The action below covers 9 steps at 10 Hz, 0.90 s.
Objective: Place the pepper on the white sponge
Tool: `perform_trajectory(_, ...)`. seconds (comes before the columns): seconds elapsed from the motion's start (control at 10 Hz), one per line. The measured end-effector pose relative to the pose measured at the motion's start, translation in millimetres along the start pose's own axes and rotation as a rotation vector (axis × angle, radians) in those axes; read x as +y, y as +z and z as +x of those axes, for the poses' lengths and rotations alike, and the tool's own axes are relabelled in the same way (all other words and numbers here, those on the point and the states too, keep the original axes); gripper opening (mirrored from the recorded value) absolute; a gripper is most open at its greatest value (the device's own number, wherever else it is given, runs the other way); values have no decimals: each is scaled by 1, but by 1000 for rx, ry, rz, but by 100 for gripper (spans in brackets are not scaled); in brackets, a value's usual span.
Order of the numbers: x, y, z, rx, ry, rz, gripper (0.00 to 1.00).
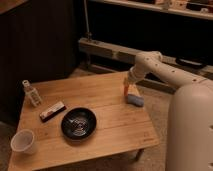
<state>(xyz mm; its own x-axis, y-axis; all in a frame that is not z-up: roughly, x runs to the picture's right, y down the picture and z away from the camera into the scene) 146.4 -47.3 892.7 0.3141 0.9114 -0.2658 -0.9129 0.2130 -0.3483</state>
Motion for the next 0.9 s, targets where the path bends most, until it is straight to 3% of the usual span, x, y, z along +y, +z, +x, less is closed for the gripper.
perform_trajectory(0.2, 17, -11, -13, -24, -25, -19, 46)
perform_trajectory(0.4, 16, -16, -13, -19, -21, -10, 46)
perform_trajectory(0.9, -8, -39, 27, 36, 14, 40, 46)
